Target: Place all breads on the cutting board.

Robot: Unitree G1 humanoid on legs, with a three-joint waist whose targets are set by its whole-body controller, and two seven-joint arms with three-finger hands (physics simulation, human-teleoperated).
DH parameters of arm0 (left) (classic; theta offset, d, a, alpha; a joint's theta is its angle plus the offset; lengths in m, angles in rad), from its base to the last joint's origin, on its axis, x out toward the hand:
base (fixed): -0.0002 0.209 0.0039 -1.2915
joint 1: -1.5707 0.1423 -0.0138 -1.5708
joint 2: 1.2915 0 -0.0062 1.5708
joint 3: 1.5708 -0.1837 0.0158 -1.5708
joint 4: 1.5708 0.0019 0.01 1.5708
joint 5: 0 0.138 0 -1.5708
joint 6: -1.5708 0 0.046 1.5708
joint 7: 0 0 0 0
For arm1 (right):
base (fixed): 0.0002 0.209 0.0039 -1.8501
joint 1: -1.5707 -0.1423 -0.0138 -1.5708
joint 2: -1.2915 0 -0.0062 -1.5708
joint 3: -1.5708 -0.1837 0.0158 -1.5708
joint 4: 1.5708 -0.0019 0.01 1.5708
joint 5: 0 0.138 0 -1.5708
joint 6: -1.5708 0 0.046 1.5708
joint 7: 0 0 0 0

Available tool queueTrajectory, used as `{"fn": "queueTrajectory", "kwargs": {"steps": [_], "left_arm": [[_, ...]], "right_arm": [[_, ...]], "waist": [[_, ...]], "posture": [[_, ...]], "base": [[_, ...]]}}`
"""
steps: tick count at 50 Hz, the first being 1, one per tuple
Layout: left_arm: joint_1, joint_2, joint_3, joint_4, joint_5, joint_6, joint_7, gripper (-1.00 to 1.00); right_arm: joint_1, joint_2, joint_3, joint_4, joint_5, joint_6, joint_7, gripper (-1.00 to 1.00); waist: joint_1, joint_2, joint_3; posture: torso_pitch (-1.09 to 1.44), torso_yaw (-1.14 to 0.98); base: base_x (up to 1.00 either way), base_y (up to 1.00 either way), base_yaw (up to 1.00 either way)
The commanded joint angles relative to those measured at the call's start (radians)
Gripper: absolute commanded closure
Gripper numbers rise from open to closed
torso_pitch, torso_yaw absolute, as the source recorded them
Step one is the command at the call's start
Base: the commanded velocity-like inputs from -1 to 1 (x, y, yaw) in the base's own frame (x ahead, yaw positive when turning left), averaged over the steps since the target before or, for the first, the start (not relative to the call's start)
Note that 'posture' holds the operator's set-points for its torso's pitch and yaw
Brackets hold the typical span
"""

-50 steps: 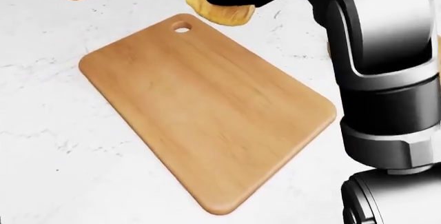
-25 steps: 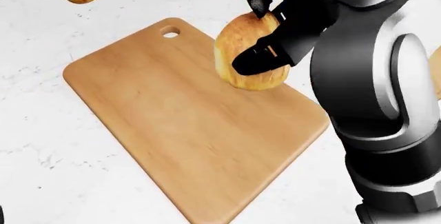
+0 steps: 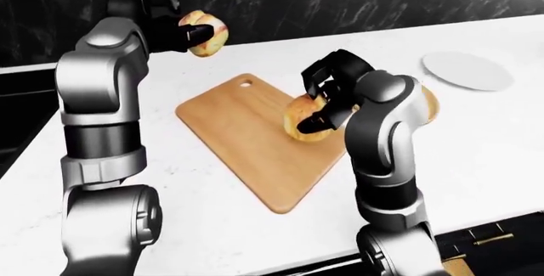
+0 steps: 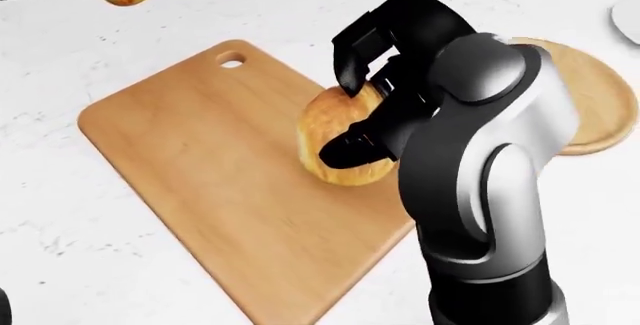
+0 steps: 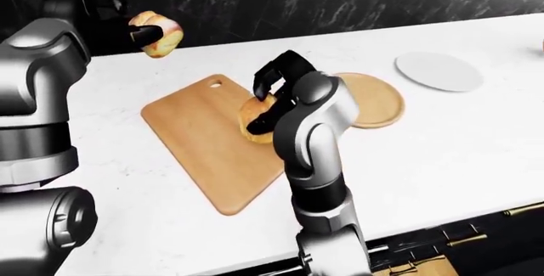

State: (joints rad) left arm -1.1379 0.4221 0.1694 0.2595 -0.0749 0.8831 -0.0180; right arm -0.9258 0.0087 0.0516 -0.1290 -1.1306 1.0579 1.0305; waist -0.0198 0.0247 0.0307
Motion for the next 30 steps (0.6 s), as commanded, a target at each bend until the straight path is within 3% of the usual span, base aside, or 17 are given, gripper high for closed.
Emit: {"fn": "queueTrajectory", "kwargs": {"steps": [1,10,16,30], "left_arm": [[-0.042,0.014,0.01,-0.026,0.002,-0.036,0.003,1.0],[-0.029,0.01,0.013,-0.031,0.0,-0.039,0.006,1.0],[-0.018,0.008,0.011,-0.033,-0.001,-0.046,0.007,1.0],[-0.028,0.007,0.009,-0.028,0.0,-0.042,0.007,1.0]], "right_arm": [[-0.01,0.018,0.007,-0.009,0.043,-0.036,-0.08,1.0],[-0.095,0.038,0.034,-0.024,0.097,0.039,-0.122,1.0],[-0.019,0.046,0.071,-0.064,0.102,0.039,-0.128,1.0],[0.048,0.056,0.078,-0.078,0.089,0.017,-0.136,1.0]], "waist": [[0.003,0.008,-0.021],[0.005,0.013,-0.017],[0.005,0.016,-0.013],[0.008,0.011,-0.018]], "posture": [[0.0,0.0],[0.0,0.0],[0.0,0.0],[0.0,0.0]], "base": [[0.0,0.0,0.0],[0.0,0.0,0.0],[0.0,0.0,0.0],[0.0,0.0,0.0]]}}
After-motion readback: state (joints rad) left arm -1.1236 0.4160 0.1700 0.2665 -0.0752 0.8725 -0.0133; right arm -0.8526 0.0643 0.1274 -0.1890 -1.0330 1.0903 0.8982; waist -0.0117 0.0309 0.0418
